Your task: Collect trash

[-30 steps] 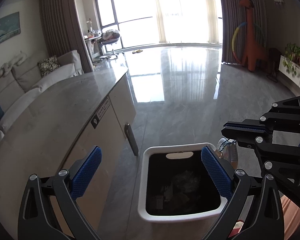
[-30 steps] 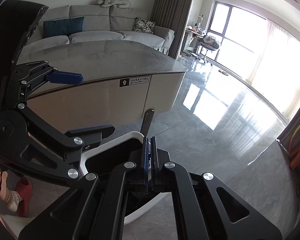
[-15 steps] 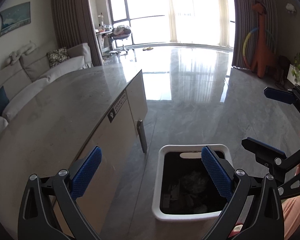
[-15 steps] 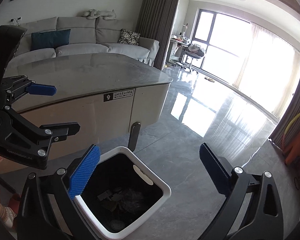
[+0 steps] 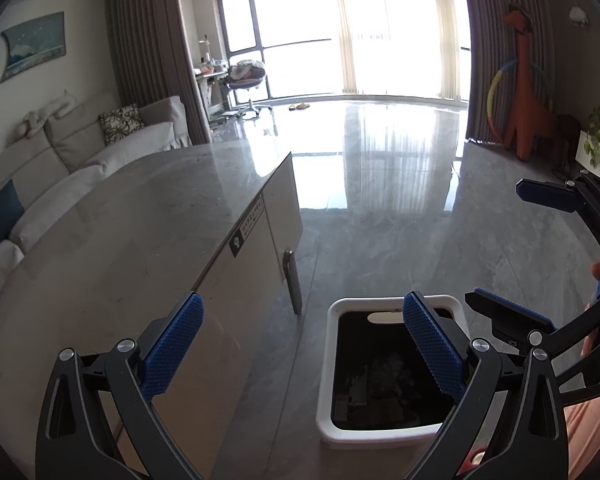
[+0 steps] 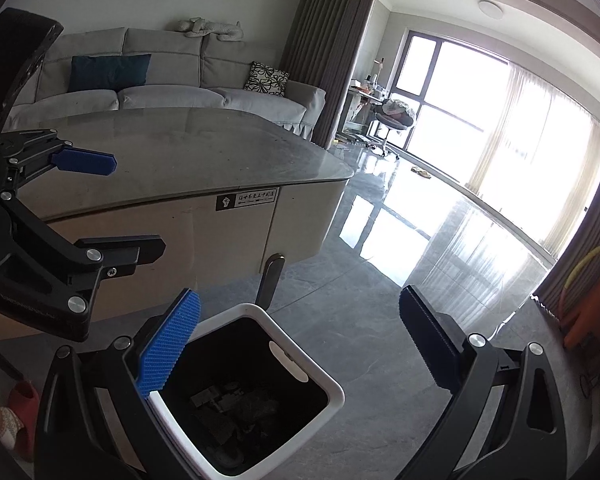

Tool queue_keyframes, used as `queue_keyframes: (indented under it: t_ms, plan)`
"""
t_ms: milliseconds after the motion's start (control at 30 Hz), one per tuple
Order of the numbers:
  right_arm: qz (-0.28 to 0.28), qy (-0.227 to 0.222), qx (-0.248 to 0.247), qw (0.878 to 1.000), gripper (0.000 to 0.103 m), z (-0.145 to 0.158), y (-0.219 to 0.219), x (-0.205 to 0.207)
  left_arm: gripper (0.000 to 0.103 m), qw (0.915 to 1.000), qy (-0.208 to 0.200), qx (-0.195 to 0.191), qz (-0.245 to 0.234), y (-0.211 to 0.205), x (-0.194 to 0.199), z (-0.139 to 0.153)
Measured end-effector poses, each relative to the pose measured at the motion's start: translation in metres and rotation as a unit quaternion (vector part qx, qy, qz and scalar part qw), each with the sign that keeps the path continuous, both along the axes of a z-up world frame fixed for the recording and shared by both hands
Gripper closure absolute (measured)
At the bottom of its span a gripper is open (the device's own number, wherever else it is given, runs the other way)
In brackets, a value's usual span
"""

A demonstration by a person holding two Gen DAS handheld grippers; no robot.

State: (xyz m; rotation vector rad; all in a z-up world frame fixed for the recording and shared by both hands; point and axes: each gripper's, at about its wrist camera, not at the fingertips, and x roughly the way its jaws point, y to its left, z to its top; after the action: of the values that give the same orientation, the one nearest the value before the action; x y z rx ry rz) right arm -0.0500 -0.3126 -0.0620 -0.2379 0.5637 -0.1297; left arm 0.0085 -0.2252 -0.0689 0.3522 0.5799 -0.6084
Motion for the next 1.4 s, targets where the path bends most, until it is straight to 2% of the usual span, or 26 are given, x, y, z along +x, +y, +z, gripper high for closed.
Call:
queue_keyframes:
  t_ms: [367, 733, 1000, 1267, 1400]
  plan:
    - [0.024, -0.021, 0.001, 0.999, 0.004, 0.019, 0.028, 0.015, 0.004, 0.9995, -0.013, -0.007, 0.026, 0.034, 0.005, 0.015]
    - [0.107, -0.04, 0.001, 0.993, 0.004, 0.037, 0.115, 0.058, 0.004, 0.9938, -0.042, -0.003, 0.103, 0.126, 0.027, 0.043]
    - [0.168, -0.05, 0.017, 0.984, 0.004, 0.051, 0.186, 0.097, 0.004, 0.9835, -0.053, -0.003, 0.173, 0.206, 0.049, 0.06]
    - [0.227, -0.05, 0.032, 0.972, 0.004, 0.057, 0.262, 0.13, 0.004, 0.9673, -0.058, -0.003, 0.247, 0.29, 0.065, 0.066]
    - [0.252, -0.049, 0.025, 0.966, 0.004, 0.055, 0.298, 0.14, 0.004, 0.9584, -0.051, 0.003, 0.281, 0.328, 0.071, 0.062]
